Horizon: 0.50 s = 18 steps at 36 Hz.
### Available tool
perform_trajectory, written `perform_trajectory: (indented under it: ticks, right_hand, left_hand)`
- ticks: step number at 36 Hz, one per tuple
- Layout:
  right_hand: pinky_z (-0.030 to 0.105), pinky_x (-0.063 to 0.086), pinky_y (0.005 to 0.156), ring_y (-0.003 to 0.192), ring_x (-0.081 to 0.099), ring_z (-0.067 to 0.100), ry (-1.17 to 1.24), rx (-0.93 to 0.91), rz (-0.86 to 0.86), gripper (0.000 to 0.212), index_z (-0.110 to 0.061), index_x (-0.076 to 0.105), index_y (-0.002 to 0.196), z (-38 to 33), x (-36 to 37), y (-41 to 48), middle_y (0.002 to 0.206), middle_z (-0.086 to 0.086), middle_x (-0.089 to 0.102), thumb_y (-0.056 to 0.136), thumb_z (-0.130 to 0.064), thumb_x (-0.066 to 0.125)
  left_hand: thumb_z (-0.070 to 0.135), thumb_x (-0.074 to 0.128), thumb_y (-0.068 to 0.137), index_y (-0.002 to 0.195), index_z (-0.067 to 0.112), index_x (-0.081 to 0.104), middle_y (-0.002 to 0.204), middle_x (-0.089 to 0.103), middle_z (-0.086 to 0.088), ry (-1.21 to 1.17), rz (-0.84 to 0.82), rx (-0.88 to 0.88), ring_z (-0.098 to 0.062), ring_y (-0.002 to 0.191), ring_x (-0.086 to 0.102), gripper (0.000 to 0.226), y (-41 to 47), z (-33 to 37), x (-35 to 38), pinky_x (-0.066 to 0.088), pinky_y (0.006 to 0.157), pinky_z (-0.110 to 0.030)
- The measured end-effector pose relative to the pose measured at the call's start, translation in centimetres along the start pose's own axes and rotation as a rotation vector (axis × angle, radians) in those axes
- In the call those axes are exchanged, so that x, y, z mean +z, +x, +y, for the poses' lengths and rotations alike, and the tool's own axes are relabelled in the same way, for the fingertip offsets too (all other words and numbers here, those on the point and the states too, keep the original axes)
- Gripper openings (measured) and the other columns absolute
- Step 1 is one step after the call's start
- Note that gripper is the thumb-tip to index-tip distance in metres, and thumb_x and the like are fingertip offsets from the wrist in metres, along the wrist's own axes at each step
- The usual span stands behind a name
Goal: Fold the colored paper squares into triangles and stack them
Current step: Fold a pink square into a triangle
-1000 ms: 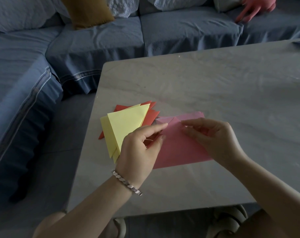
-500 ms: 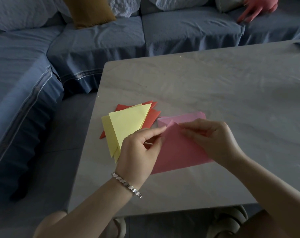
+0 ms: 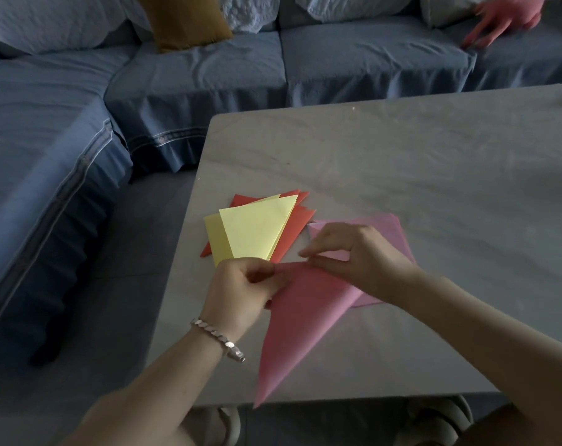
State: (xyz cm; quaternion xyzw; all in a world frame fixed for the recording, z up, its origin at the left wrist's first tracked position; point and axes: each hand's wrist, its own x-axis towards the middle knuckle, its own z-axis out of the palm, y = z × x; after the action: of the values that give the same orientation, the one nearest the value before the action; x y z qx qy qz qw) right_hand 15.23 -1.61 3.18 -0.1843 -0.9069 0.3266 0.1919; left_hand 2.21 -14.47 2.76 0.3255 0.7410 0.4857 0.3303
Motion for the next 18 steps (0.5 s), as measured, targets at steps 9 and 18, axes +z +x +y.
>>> perform_trajectory:
  ticks: [9, 18]
  right_hand:
    - [0.042, 0.045, 0.093, 0.111, 0.058, 0.024, -0.347, -0.116, 0.015, 0.047, -0.016, 0.066, 0.11, 1.9, 6.8, -1.8, 0.119, 0.004, 0.063, 0.074, 0.0, 0.041]
    - [0.046, 0.029, 0.104, 0.13, 0.041, 0.023, -0.572, -0.203, -0.297, 0.066, -0.014, 0.05, 0.13, 1.9, 10.8, -2.2, 0.14, 0.004, 0.047, 0.07, -0.003, 0.027]
  left_hand:
    - [-0.001, 0.067, 0.078, 0.096, -0.004, 0.066, 0.068, 0.061, -0.007, -0.311, 0.439, -0.398, -0.02, 0.057, 0.055, 0.018, 3.2, -7.3, -2.6, 0.053, 0.047, -0.019]
    - [0.02, 0.073, 0.076, 0.054, 0.012, 0.065, 0.052, 0.053, -0.011, -0.025, 0.526, -0.303, -0.017, 0.057, 0.047, 0.025, 3.7, -10.2, -2.1, 0.04, 0.056, -0.028]
